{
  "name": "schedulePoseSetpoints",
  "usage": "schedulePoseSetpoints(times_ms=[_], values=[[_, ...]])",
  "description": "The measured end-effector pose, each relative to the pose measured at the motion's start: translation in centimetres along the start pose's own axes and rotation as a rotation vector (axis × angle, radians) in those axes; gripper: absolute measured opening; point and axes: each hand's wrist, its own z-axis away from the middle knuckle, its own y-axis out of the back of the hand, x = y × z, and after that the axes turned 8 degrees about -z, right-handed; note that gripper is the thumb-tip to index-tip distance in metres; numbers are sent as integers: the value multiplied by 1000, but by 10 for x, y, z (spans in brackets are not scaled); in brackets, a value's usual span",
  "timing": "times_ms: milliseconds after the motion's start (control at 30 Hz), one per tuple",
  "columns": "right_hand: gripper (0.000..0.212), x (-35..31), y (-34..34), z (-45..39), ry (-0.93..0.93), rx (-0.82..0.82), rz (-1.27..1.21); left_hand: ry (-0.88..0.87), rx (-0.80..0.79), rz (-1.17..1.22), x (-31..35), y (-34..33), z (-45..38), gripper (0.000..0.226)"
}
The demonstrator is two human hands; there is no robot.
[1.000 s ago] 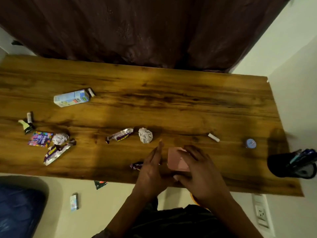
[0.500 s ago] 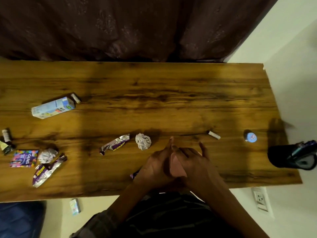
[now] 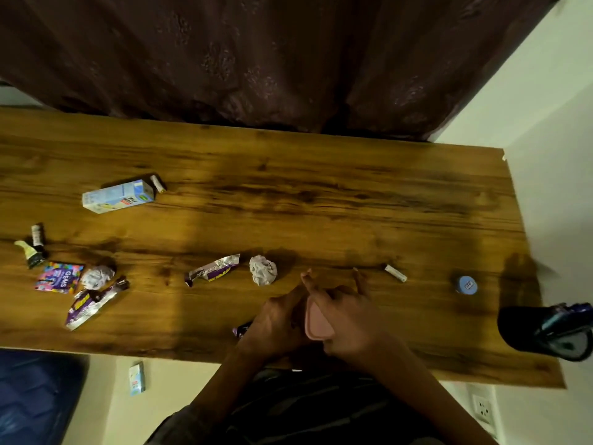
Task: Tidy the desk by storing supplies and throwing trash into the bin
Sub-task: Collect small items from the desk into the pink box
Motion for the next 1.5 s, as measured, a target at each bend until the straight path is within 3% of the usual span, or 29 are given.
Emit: schedulePoseSetpoints(times_ms=[100, 167, 300, 400, 667, 900, 1233, 1300, 1400, 1500], values=[[118, 1, 5, 0, 37, -21, 12, -1, 6, -23, 2, -1, 1, 59], [119, 1, 10, 1, 60, -30, 8, -23, 17, -43, 1, -3, 0, 53], [117, 9, 18, 5, 75, -63, -74, -60, 29, -44, -6, -5, 2, 60], [115, 23, 23, 11, 32, 1, -154, -61, 22, -12, -6, -4, 1, 73], [96, 92, 4, 52, -269, 403, -242, -30, -29, 15, -3, -2, 3, 77], [94, 124, -63, 80, -569, 368, -157, 2, -59, -9, 2, -1, 5, 83], [86, 128, -94, 80, -574, 329, -243, 14, -73, -15, -5, -4, 6, 85], [74, 129, -88, 77, -582, 349, -315, 18, -73, -15, -5, -5, 6, 84], [38, 128, -72, 63, -565, 455, -435, 28, -71, -14, -3, -5, 5, 82], [20, 130, -58, 39, -493, 497, -387, 31, -77, -1, -1, -4, 4, 79]])
